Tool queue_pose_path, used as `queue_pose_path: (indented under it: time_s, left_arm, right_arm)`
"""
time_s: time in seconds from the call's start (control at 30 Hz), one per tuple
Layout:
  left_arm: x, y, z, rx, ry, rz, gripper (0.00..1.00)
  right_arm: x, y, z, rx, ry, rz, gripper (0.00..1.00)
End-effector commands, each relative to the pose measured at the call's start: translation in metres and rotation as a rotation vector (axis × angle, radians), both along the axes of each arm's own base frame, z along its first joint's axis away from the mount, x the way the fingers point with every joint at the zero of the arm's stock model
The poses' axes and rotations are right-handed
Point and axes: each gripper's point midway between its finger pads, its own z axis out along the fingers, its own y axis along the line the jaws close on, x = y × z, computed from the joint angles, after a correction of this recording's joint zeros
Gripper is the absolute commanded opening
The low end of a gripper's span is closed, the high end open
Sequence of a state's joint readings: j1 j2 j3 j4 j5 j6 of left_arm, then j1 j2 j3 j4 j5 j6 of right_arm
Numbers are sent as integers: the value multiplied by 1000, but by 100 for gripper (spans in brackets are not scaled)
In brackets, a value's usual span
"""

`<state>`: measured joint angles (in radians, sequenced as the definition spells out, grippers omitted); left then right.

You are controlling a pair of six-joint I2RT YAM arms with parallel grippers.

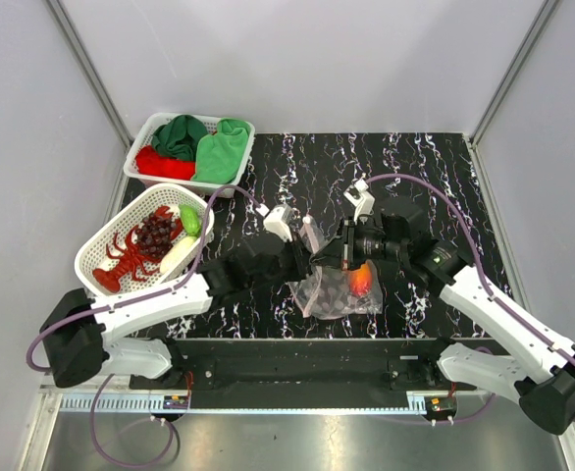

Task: Open the zip-top bag and remove the fake food

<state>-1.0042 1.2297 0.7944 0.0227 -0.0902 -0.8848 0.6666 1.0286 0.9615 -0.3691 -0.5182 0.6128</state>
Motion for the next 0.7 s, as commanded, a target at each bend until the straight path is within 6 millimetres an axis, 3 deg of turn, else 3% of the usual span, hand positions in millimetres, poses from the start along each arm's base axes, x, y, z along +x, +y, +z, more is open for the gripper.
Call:
queue_pose_path:
  time_s: [0.0, 0.3, 0.47, 0.6, 0.67]
  left_arm:
    - [14, -11, 9, -35, 77, 106, 15]
    - [23, -2, -4, -54, 166, 266, 22]
    - [17, -13, -8, -96, 123, 213, 24]
    - [15, -6, -6, -78, 75, 220, 25]
    - [13, 1, -4, -71, 53, 215, 31]
  right_arm:
    - [-4, 15, 23, 121, -17, 55, 0]
    - [-6, 19, 19, 154, 7, 61, 0]
    - [-9, 29, 26, 201, 39, 88, 0]
    - [-10, 43, 31, 232, 53, 122, 0]
    - [-13, 50, 38, 238, 46, 145, 0]
